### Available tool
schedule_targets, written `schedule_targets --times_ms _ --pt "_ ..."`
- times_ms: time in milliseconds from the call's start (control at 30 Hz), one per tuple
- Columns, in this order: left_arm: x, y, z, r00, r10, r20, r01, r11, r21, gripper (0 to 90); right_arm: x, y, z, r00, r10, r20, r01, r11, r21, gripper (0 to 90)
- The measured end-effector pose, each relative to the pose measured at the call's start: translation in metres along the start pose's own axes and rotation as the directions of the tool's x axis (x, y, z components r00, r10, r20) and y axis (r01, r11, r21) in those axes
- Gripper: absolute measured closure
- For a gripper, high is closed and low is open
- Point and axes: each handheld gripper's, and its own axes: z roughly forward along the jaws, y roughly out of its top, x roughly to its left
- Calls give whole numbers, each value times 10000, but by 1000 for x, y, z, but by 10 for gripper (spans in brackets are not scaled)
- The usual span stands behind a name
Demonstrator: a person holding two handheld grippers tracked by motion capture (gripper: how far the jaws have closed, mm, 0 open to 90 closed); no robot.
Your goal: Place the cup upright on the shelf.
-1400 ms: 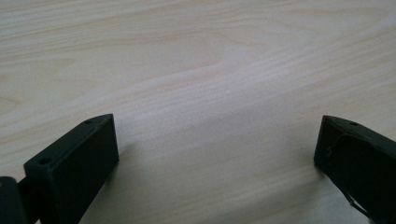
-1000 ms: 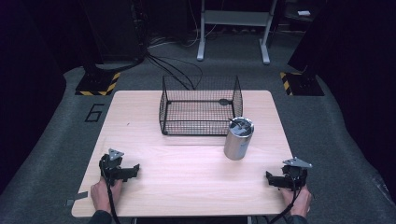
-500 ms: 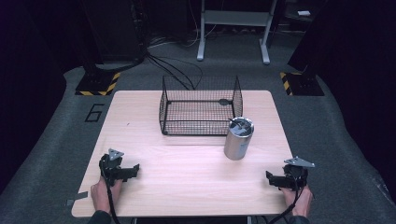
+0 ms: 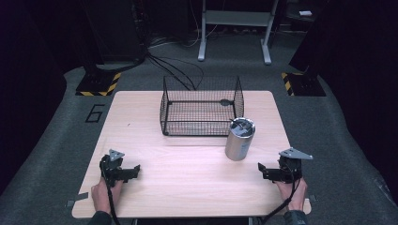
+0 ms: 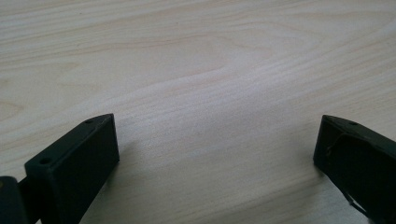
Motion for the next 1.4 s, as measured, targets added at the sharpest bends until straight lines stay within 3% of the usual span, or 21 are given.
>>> schedule_targets --times_ms 233,267,400,667,800,967,1333,1400 --pt "0 0 0 10000 0 0 0 10000 0 0 15 24 4 9977 -426 -518 420 9990 -134 0" --pt "0 0 0 10000 2 2 -2 10000 1 0 18 31 7 9955 -705 -630 689 9973 -265 0" --pt "0 0 0 10000 1 1 -1 10000 3 0 27 43 13 9912 -1007 -856 990 9948 -246 0" --pt "0 0 0 10000 -1 1 1 10000 0 0 34 66 30 9885 -1121 -1014 1114 9937 -126 0" --pt "0 0 0 10000 -2 -1 2 10000 -1 0 33 76 40 9888 -812 -1252 789 9966 -230 0" --pt "0 0 0 10000 0 -1 0 10000 -1 0 35 86 47 9865 -920 -1352 898 9957 -227 0" --pt "0 0 0 10000 -1 -2 1 10000 1 0 42 96 63 9813 -1090 -1584 1049 9939 -338 0" --pt "0 0 0 10000 1 -2 -1 10000 0 0 41 97 65 9822 -941 -1623 885 9952 -417 0"
